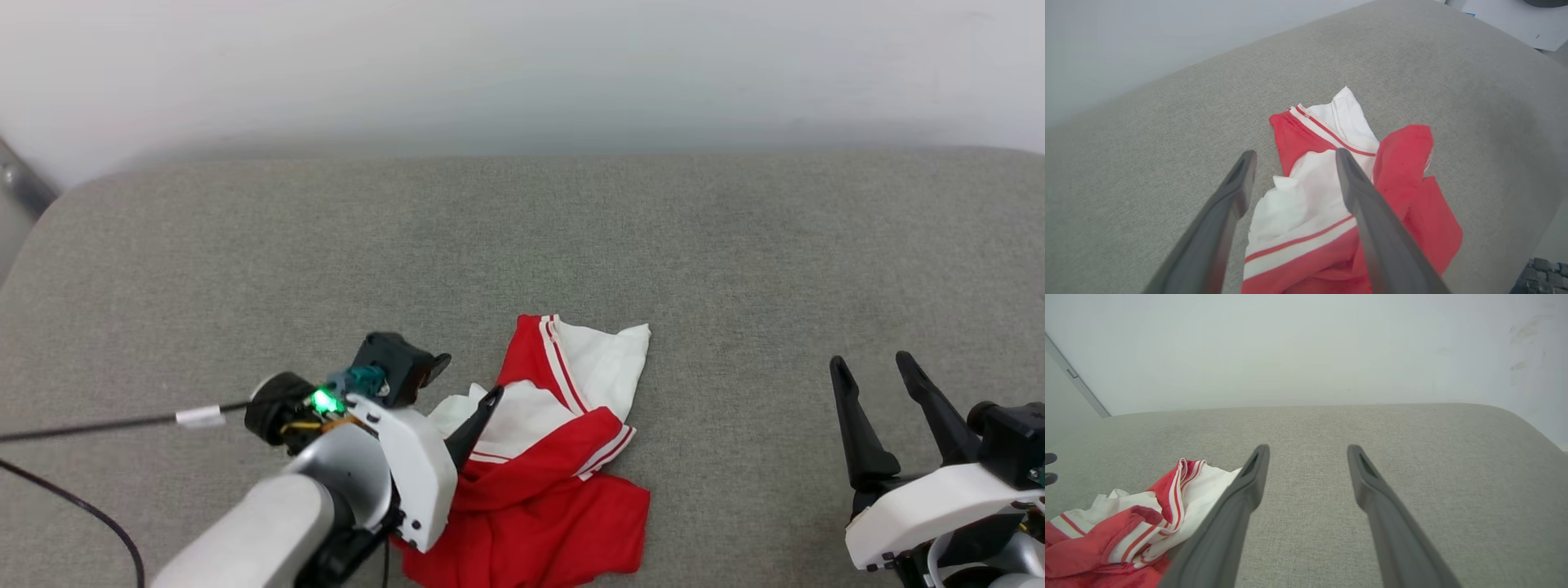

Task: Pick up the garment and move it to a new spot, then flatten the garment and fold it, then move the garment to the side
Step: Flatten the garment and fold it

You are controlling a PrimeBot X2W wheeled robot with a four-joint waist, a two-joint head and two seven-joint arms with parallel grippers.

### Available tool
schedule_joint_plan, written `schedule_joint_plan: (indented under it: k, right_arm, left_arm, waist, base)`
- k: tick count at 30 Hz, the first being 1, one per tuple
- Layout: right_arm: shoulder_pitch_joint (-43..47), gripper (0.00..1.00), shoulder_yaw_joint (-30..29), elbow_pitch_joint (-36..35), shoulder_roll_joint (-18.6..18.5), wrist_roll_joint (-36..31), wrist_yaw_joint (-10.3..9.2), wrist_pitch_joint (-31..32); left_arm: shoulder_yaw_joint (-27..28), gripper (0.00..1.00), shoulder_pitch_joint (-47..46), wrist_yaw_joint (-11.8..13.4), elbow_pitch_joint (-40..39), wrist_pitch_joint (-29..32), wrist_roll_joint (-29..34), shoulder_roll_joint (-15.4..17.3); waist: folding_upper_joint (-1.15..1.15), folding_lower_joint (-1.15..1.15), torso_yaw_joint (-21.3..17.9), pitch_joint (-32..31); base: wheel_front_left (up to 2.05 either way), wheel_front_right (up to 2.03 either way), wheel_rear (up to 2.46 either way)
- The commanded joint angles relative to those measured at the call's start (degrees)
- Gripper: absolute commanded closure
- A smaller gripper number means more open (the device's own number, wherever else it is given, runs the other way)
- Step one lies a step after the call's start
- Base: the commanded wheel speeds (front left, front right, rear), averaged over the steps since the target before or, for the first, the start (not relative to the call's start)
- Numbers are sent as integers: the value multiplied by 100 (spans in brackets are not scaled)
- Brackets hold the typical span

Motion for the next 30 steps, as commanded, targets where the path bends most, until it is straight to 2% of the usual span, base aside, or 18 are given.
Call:
schedule_joint_plan:
  k: [1,8,16,18,19,27,30]
  right_arm:
    - [-12,0,22,-15,17,15,-2,21]
    - [-205,0,173,45,-5,19,-2,16]
    - [-310,0,177,160,9,41,-2,-10]
    - [-326,0,189,187,11,36,-2,-14]
    - [-344,0,189,196,12,41,-2,-30]
    - [-406,0,153,245,19,57,-2,-94]
    - [-394,0,109,256,20,53,-2,-80]
  left_arm:
    - [20,0,-168,-133,47,112,-95,71]
    - [-132,0,-725,-791,492,1070,-640,244]
    - [-662,0,-1054,-1032,919,1813,-895,351]
    - [-793,89,-1129,-1054,955,1866,-903,361]
    - [-852,100,-1153,-1059,964,1882,-929,368]
    - [-905,100,-1404,-1054,1010,1510,-757,443]
    - [-727,100,-1448,-886,997,1154,-669,448]
  waist:
    - [0,0,-39,77]
    - [0,0,-217,378]
    - [0,0,-337,625]
    - [0,0,-349,658]
    - [0,0,-350,664]
    - [0,0,-274,637]
    - [0,0,-218,583]
  base:
    - [0,0,0]
    - [0,0,0]
    - [0,0,0]
    - [0,0,0]
    - [0,0,0]
    - [0,0,0]
    - [0,0,0]
